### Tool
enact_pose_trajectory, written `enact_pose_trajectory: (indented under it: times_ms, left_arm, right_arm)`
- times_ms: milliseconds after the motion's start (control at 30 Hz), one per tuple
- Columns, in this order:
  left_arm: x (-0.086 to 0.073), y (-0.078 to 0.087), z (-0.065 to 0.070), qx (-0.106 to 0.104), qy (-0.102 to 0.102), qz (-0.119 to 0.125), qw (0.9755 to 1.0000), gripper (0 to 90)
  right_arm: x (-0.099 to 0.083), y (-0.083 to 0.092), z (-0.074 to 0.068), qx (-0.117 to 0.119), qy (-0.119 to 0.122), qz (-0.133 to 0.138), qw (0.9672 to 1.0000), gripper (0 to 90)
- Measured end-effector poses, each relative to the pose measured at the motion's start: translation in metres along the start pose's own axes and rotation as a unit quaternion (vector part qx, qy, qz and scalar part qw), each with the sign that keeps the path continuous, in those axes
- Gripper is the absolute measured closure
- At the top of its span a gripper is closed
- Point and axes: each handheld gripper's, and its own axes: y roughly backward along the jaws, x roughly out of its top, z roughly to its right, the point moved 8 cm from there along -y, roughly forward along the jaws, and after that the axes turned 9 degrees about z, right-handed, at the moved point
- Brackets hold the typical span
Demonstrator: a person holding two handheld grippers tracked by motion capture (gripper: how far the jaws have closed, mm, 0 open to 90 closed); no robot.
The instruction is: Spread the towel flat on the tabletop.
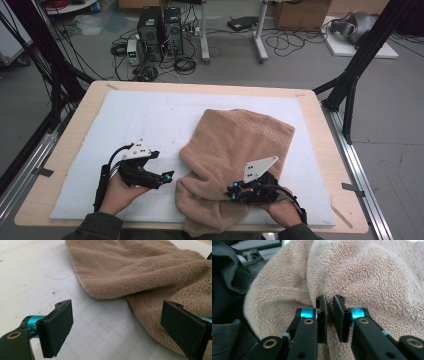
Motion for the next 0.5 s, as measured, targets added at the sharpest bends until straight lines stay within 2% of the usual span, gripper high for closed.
enact_pose_trajectory:
  times_ms: [33, 133, 167, 233, 300, 333, 367, 433, 467, 500]
  left_arm:
    - [0.001, -0.003, 0.001, -0.003, -0.002, 0.0, 1.0, 11.9]
    - [0.004, -0.009, 0.002, -0.012, -0.002, 0.0, 0.9999, 14.1]
    - [0.006, -0.012, 0.002, -0.014, -0.003, 0.0, 0.9999, 15.6]
    - [0.01, -0.018, 0.002, -0.021, -0.006, -0.003, 0.9997, 17.8]
    - [0.018, -0.031, 0.004, -0.033, -0.008, -0.002, 0.9994, 20.6]
    - [0.018, -0.031, 0.004, -0.033, -0.008, -0.002, 0.9994, 22.2]
    - [0.021, -0.04, 0.003, -0.041, -0.01, -0.007, 0.9991, 23.6]
    - [0.022, -0.051, 0.001, -0.052, -0.005, -0.014, 0.9985, 25.3]
    - [0.022, -0.051, 0.001, -0.052, -0.005, -0.014, 0.9985, 26.9]
    - [0.021, -0.061, -0.001, -0.054, -0.002, -0.017, 0.9984, 29.2]
  right_arm:
    - [0.001, 0.002, 0.0, 0.003, -0.002, 0.005, 1.0, 78.2]
    - [0.005, 0.01, 0.003, -0.013, -0.007, 0.023, 0.9996, 64.9]
    - [0.007, 0.013, 0.006, -0.029, -0.009, 0.03, 0.9991, 59.2]
    - [0.007, 0.02, 0.012, -0.046, -0.017, 0.033, 0.9983, 55.9]
    - [0.003, 0.028, 0.021, -0.075, -0.03, 0.03, 0.9963, 53.5]
    - [0.003, 0.028, 0.021, -0.075, -0.03, 0.03, 0.9963, 53.5]
    - [-0.003, 0.034, 0.031, -0.097, -0.045, 0.026, 0.994, 49.1]
    - [-0.01, 0.039, 0.037, -0.107, -0.063, 0.028, 0.9919, 47.8]
    - [-0.013, 0.041, 0.04, -0.113, -0.066, 0.031, 0.9909, 46.2]
    - [-0.016, 0.043, 0.042, -0.119, -0.073, 0.031, 0.9897, 45.3]
